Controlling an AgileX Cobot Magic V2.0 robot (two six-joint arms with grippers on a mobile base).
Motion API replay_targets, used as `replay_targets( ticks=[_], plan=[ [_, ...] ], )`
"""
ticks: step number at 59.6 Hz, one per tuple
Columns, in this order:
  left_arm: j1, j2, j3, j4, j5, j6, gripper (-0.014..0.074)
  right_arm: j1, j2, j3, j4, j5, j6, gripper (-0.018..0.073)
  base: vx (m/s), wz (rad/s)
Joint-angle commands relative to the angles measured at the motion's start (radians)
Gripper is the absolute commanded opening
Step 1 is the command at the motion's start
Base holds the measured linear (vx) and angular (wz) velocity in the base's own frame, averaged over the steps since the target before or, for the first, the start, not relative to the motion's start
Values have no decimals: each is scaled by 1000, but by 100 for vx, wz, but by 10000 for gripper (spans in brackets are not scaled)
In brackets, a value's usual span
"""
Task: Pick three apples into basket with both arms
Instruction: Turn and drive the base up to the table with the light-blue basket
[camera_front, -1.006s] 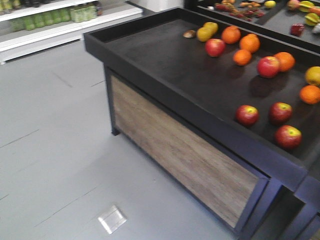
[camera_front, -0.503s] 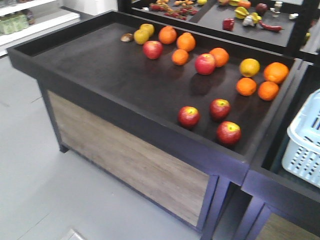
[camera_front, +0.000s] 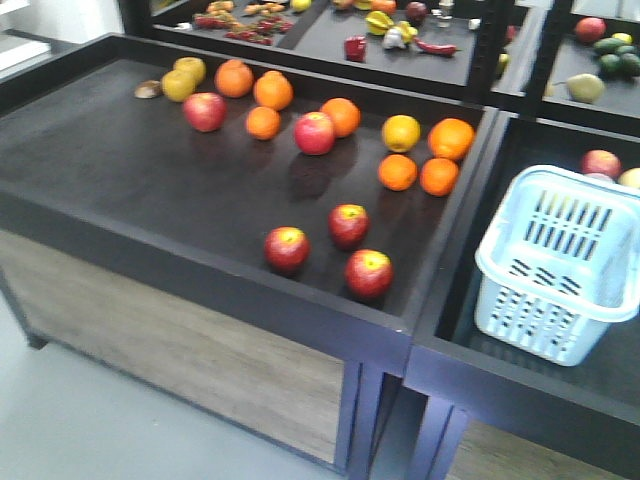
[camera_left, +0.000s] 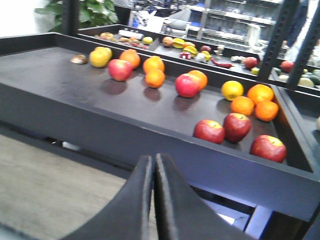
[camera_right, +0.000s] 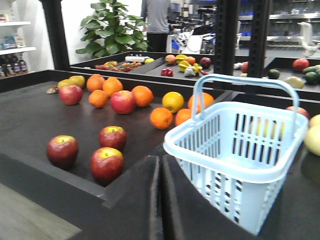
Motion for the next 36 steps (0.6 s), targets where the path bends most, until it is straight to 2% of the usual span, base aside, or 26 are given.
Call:
replay_targets(
  ticks=[1, 36],
  plan=[
    [-3, -12, -26, -10, -68, -6, -6, -8, -12, 14, -2, -72, -2, -8, 7, -28],
    [-3, -12, -26, -10, -68, -6, -6, -8, -12, 14, -2, -72, -2, -8, 9, -37]
  ],
)
